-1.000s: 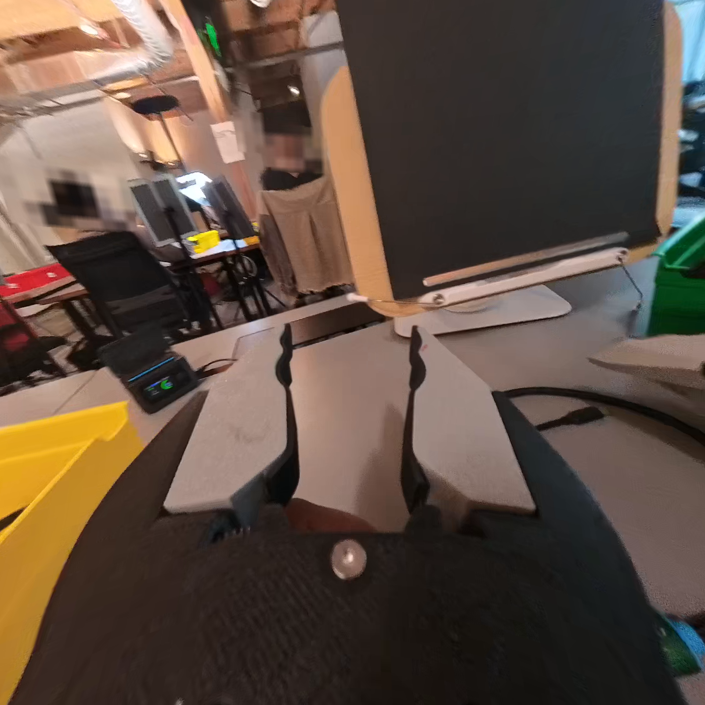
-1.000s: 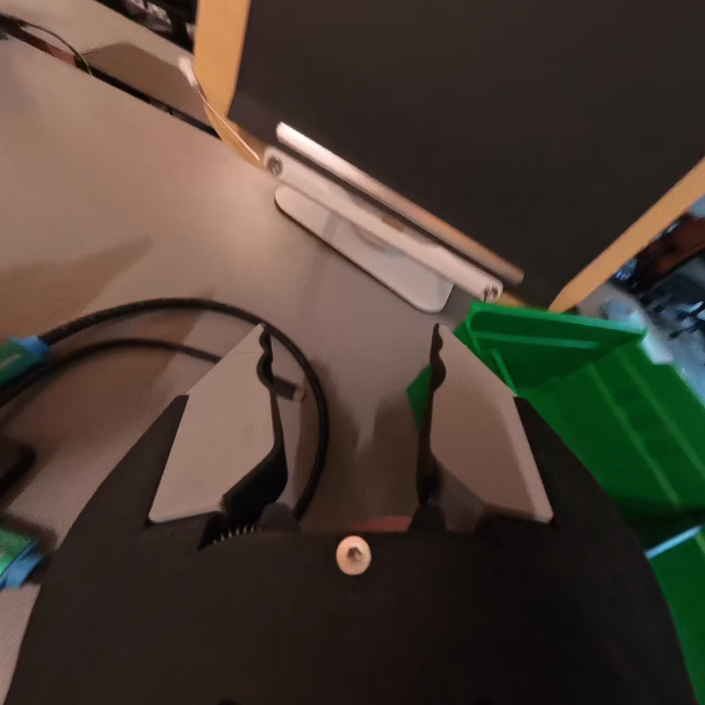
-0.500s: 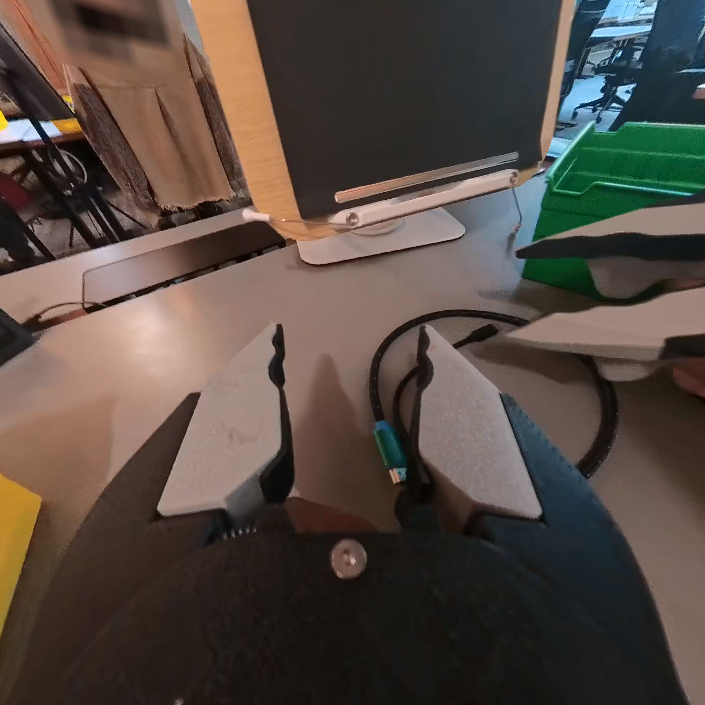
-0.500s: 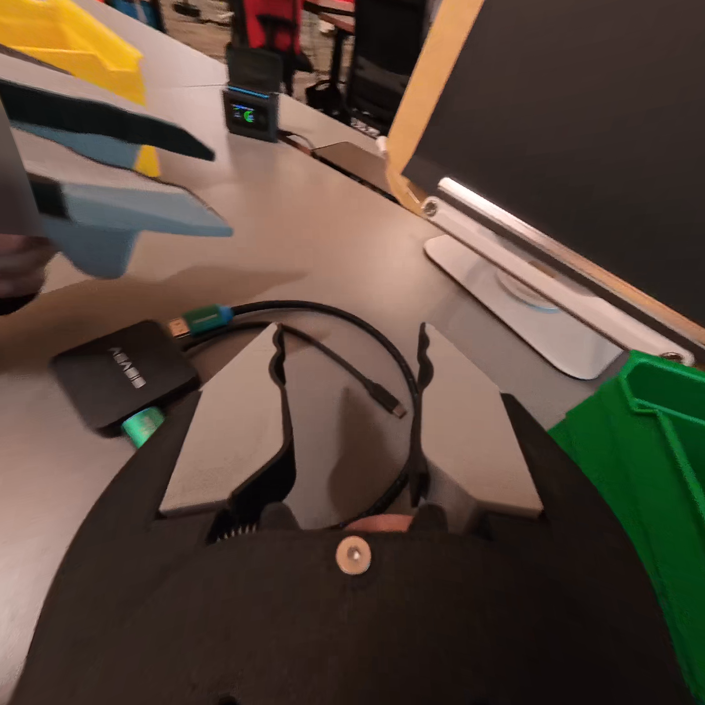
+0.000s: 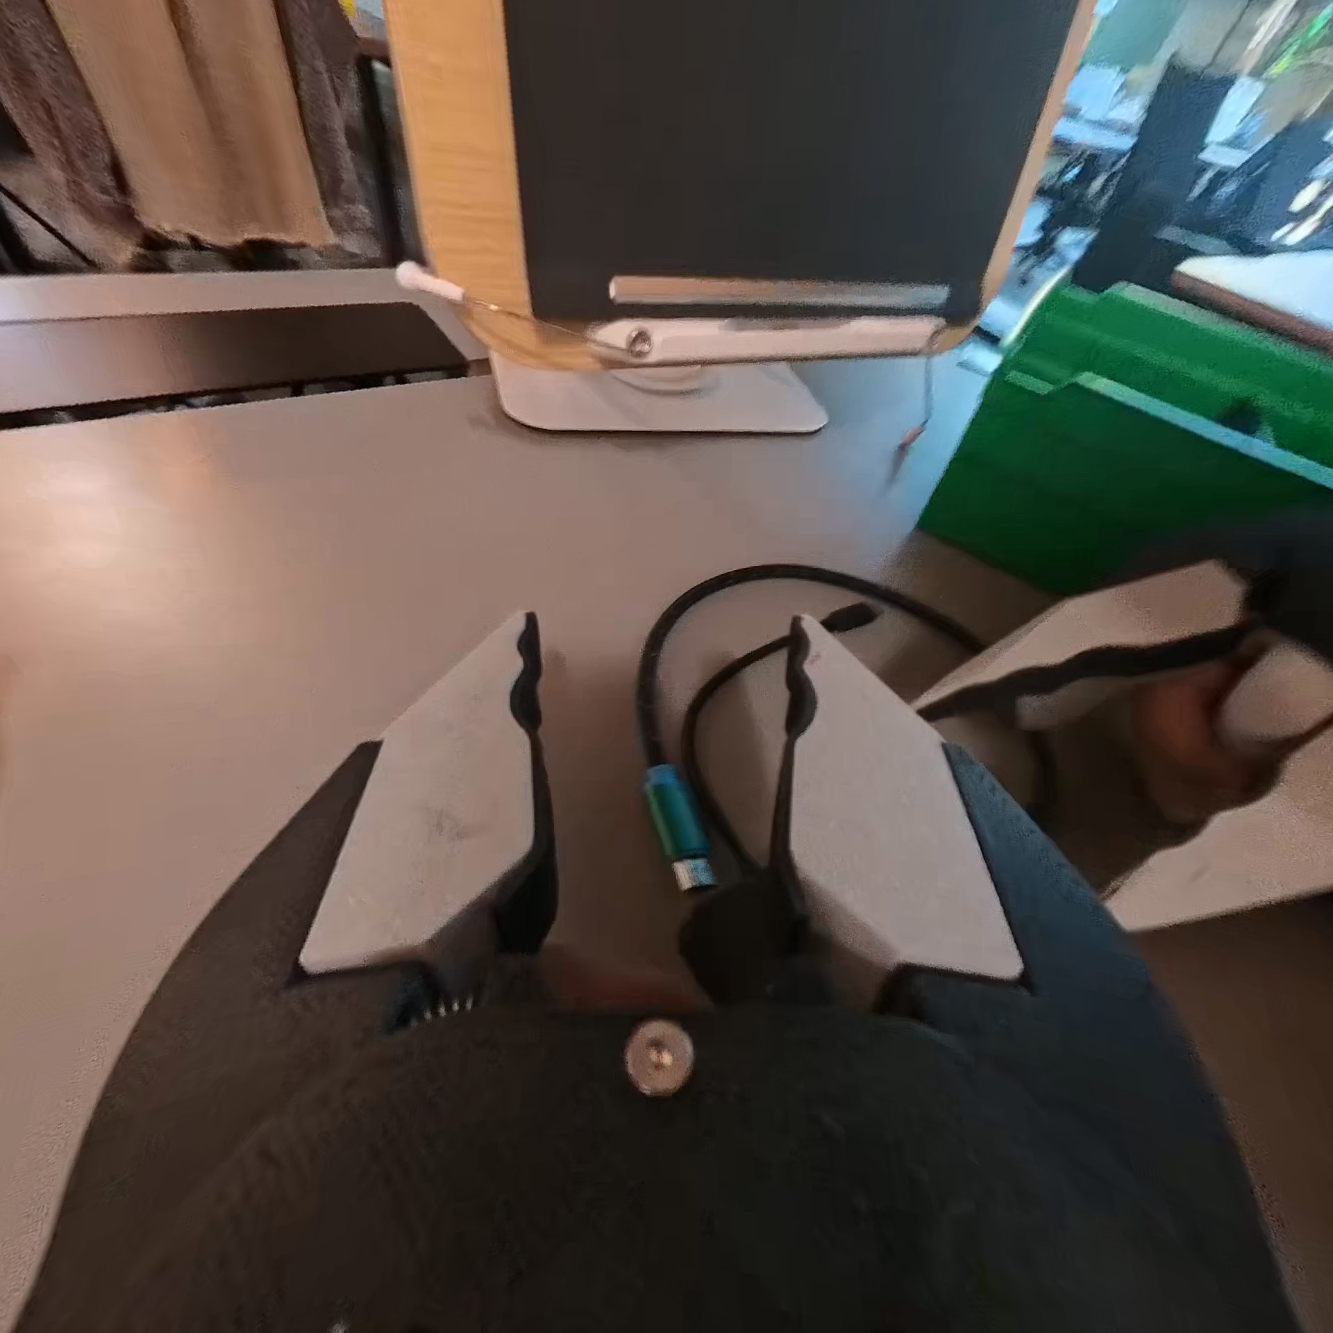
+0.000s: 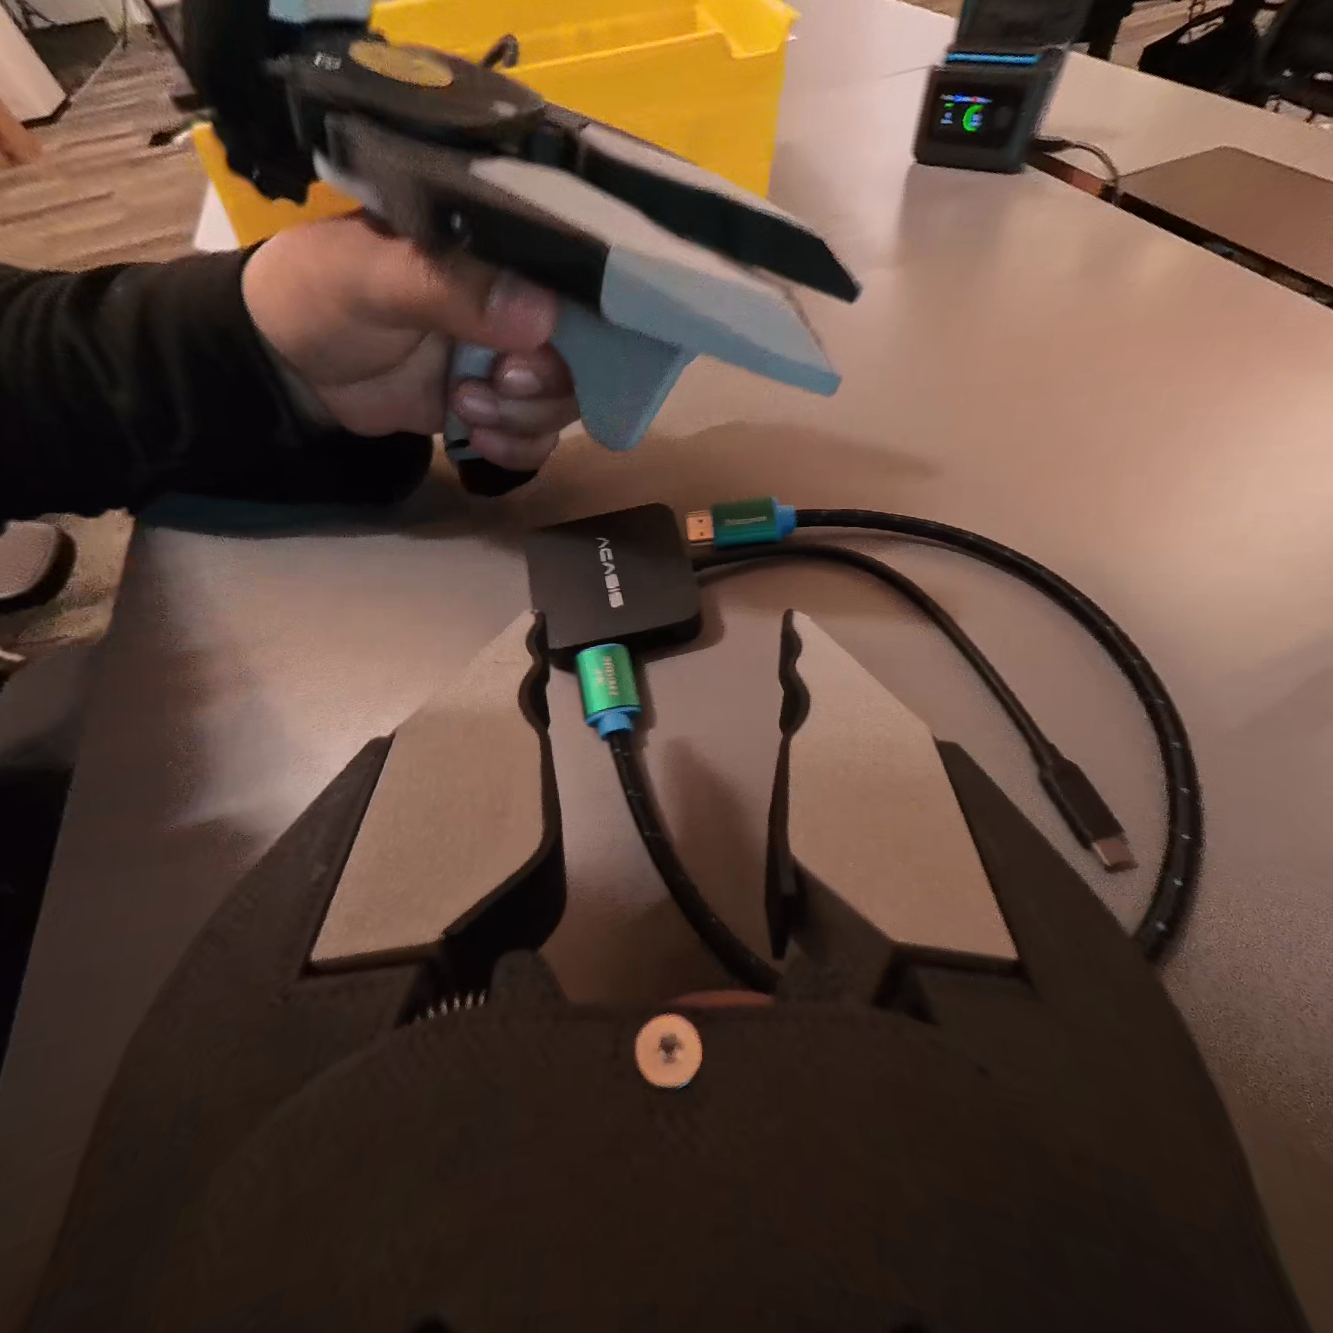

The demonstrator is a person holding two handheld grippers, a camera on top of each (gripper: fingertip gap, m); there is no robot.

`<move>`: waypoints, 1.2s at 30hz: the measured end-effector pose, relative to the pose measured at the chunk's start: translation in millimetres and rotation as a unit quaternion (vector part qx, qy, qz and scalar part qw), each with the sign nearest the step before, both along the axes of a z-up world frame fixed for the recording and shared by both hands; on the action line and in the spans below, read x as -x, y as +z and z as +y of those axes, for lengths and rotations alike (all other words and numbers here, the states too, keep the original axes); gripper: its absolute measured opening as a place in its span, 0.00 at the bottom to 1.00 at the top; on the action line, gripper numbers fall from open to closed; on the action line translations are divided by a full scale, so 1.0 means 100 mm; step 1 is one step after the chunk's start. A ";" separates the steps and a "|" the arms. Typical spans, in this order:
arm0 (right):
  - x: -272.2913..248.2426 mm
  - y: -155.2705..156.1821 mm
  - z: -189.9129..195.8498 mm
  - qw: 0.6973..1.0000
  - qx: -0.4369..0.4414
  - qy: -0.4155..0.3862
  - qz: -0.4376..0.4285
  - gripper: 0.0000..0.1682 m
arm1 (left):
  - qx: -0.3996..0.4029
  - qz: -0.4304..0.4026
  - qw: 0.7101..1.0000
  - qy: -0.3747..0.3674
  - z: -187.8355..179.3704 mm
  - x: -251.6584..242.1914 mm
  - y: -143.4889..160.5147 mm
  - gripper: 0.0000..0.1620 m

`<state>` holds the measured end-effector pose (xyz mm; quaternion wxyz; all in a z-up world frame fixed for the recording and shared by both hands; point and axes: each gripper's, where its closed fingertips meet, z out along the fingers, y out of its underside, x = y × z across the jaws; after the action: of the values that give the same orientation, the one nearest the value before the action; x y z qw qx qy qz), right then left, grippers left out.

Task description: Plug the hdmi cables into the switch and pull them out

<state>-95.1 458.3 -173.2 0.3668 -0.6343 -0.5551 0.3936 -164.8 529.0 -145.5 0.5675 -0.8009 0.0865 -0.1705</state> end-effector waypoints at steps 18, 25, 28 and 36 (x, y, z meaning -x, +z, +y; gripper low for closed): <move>-0.06 -0.29 -0.24 0.994 -0.012 0.053 -0.093 0.27 | -0.131 -0.017 0.988 -0.076 -0.35 0.10 0.30 0.41; -0.06 -0.43 -0.24 0.988 -0.048 0.050 -0.138 0.24 | -0.080 0.066 0.993 -0.063 -0.29 0.14 0.06 0.42; -0.04 -0.44 -0.18 0.988 -0.042 0.045 -0.141 0.18 | -0.072 0.089 0.992 -0.055 -0.28 0.16 0.03 0.40; 0.02 -0.46 -0.18 0.987 -0.021 0.063 -0.145 0.12 | -0.025 0.162 0.985 -0.061 -0.30 0.09 -0.16 0.41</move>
<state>-96.7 440.0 -219.0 0.2702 -0.6408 -0.6494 0.3077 -173.4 499.3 -161.9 0.5547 -0.7965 0.2302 -0.0705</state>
